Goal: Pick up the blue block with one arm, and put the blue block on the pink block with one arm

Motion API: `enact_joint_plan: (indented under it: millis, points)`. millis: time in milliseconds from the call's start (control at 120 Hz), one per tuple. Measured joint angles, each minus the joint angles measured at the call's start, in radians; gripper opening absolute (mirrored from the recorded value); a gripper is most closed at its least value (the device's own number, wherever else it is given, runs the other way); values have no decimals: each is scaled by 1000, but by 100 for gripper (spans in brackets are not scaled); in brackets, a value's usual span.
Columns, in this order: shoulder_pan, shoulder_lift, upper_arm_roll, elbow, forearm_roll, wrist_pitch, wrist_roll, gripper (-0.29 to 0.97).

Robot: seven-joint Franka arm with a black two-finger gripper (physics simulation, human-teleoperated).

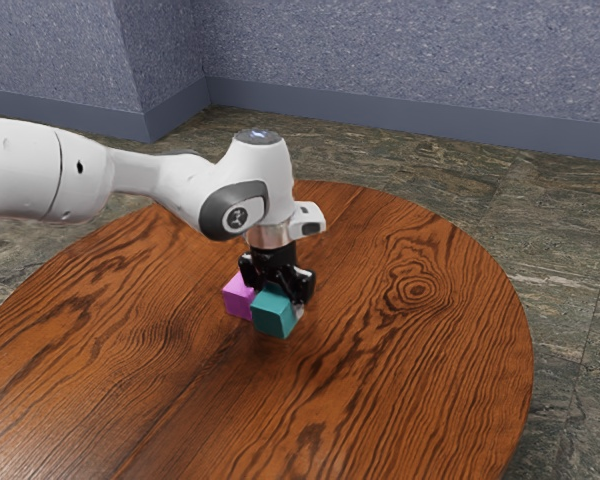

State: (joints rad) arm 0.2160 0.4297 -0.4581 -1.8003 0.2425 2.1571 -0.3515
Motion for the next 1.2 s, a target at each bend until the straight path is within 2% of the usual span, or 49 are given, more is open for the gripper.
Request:
enact_joint_plan:
  millis: [100,217,308,383,592,975,1200]
  points:
    - [75,0,-12,54,15,-61,5,37]
    - [248,-2,-128,63,63,-96,14,38]
    - [307,18,-152,69,90,-95,25,38]
    - [342,83,-207,138,134,-98,35,39]
    - [363,154,-244,190,195,-114,58,39]
    - [364,193,-278,235,232,-131,85,40]
    - [364,169,-286,253,226,-157,107,57]
